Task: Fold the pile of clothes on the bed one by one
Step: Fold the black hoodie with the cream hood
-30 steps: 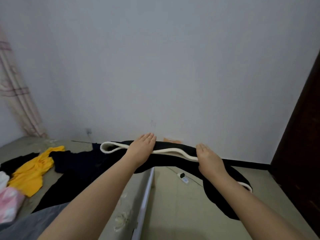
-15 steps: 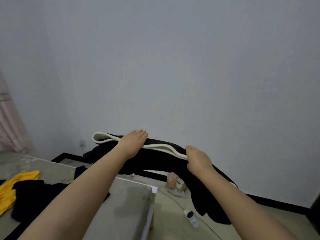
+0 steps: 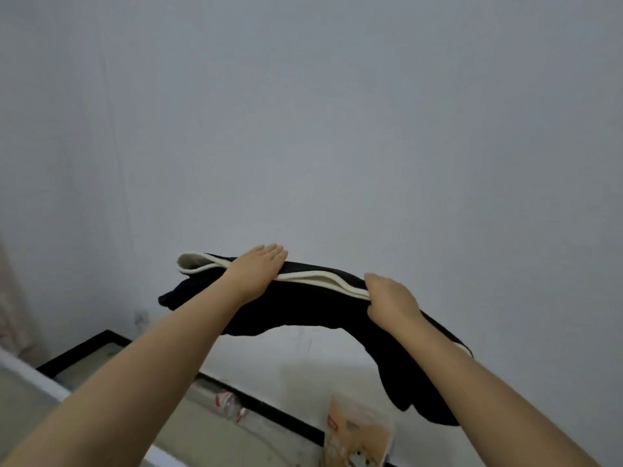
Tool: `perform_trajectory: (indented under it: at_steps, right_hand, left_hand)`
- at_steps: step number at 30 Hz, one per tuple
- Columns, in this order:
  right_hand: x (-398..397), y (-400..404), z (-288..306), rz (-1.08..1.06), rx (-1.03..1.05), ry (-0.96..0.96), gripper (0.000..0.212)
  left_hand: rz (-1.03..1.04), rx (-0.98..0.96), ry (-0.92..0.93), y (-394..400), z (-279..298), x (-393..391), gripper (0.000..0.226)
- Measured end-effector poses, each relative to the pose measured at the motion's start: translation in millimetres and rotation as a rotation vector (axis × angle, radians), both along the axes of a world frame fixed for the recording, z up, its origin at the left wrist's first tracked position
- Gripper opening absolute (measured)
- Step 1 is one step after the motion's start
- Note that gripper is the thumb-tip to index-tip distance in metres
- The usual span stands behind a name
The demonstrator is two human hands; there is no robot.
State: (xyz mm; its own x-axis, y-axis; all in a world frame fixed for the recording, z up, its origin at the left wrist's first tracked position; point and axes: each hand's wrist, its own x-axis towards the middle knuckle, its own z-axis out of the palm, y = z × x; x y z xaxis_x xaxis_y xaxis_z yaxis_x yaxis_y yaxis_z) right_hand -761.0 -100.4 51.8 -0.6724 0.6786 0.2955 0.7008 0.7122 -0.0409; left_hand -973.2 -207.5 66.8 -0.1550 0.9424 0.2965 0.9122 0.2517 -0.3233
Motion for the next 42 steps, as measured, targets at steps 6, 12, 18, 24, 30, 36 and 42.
perform_trajectory:
  at_steps: [6,12,18,24,30,36,42]
  right_hand:
    - [-122,103,2,0.23,0.033,0.041,0.021]
    - [-271,174,-24,0.412,0.013,-0.041,0.019]
    - [-444,215,-28,0.624,-0.012,-0.142,0.033]
    - [-584,198,-19,0.865,-0.037,-0.129,0.041]
    - [-737,161,-31,1.071,-0.089,-0.256,0.036]
    - [-900,105,-31,1.283,-0.118,-0.392,0.014]
    - [-1046,3,-46,1.49,-0.138,-0.24,0.033]
  left_hand:
    - [0.197,0.015,-0.029,59,-2,-99,0.054]
    - [0.378,-0.022,-0.015,100,-32,-222,0.054]
    - [0.551,-0.087,-0.113,115,-40,-351,0.051]
    - [0.814,-0.077,-0.158,76,-29,-442,0.048]
    - [1.012,-0.071,-0.181,29,-38,-549,0.05]
    - [1.192,-0.099,-0.256,-26,-41,-665,0.046]
    - [1.469,-0.123,-0.184,-117,-49,-754,0.056]
